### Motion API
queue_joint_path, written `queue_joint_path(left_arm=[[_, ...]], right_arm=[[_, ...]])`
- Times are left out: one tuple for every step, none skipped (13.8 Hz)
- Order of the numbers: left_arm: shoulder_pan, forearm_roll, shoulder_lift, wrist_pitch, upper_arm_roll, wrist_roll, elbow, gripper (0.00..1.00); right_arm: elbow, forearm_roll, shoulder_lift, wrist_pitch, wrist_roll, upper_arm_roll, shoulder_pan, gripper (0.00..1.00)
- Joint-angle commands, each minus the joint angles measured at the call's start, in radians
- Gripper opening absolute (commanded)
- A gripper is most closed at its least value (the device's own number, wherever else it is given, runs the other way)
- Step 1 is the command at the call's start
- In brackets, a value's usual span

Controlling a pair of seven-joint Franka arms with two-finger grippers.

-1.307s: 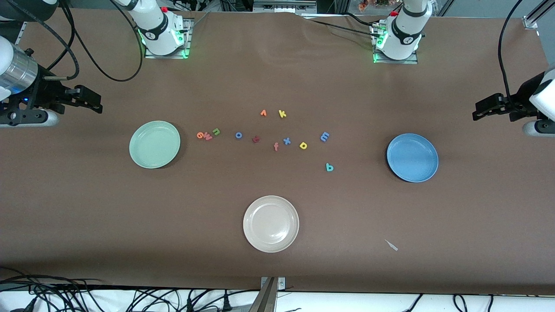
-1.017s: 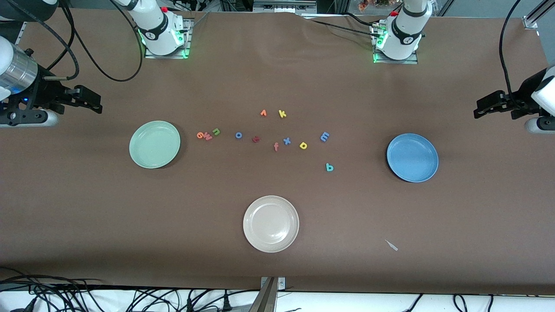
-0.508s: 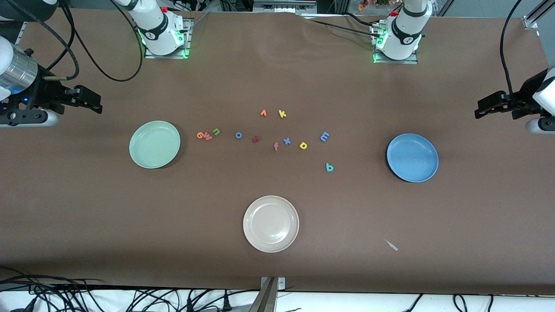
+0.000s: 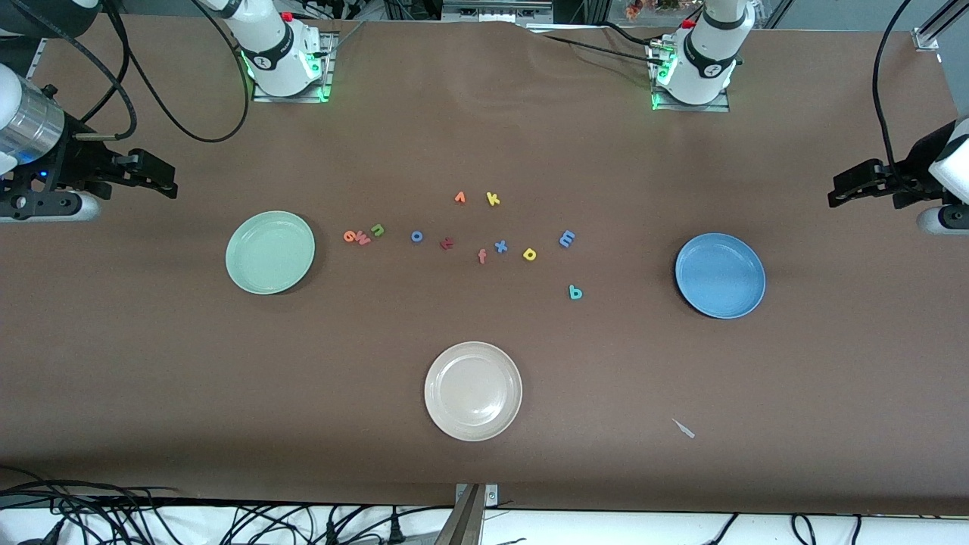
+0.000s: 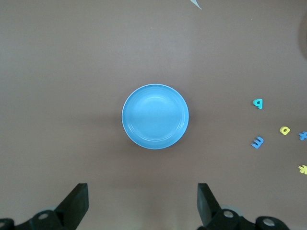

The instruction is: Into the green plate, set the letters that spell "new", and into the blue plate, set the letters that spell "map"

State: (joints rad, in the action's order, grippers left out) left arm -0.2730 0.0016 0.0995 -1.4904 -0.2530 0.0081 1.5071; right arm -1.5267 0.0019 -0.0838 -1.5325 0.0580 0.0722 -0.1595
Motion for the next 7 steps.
queue_joint_path(left_arm=[[0.003,0.000,0.003,0.015,0.001,0.013,-0.011,1.00],[0.005,0.000,0.003,0.015,0.001,0.013,-0.011,1.00],[0.005,0.000,0.002,0.015,0.001,0.013,-0.011,1.00],[0.005,0.000,0.003,0.013,0.001,0.013,-0.011,1.00],[0.003,0.000,0.002,0.013,0.001,0.013,-0.011,1.00],[0.003,0.000,0.003,0.013,0.001,0.013,-0.011,1.00],[0.003,0.000,0.003,0.013,0.001,0.013,-0.011,1.00]], right_arm=[[0.005,-0.003,0.009,0.009,-0.012,0.000,0.000,1.00],[0.005,-0.003,0.009,0.009,-0.012,0.001,0.002,1.00],[0.005,-0.003,0.009,0.009,-0.012,0.001,0.002,1.00],[0.005,-0.003,0.009,0.011,-0.012,0.001,0.000,1.00],[0.005,-0.003,0.009,0.009,-0.012,0.001,0.002,1.00],[0.005,-0.003,0.009,0.009,-0.012,0.001,0.000,1.00],[0.005,-0.003,0.009,0.009,-0.012,0.001,0.002,1.00]])
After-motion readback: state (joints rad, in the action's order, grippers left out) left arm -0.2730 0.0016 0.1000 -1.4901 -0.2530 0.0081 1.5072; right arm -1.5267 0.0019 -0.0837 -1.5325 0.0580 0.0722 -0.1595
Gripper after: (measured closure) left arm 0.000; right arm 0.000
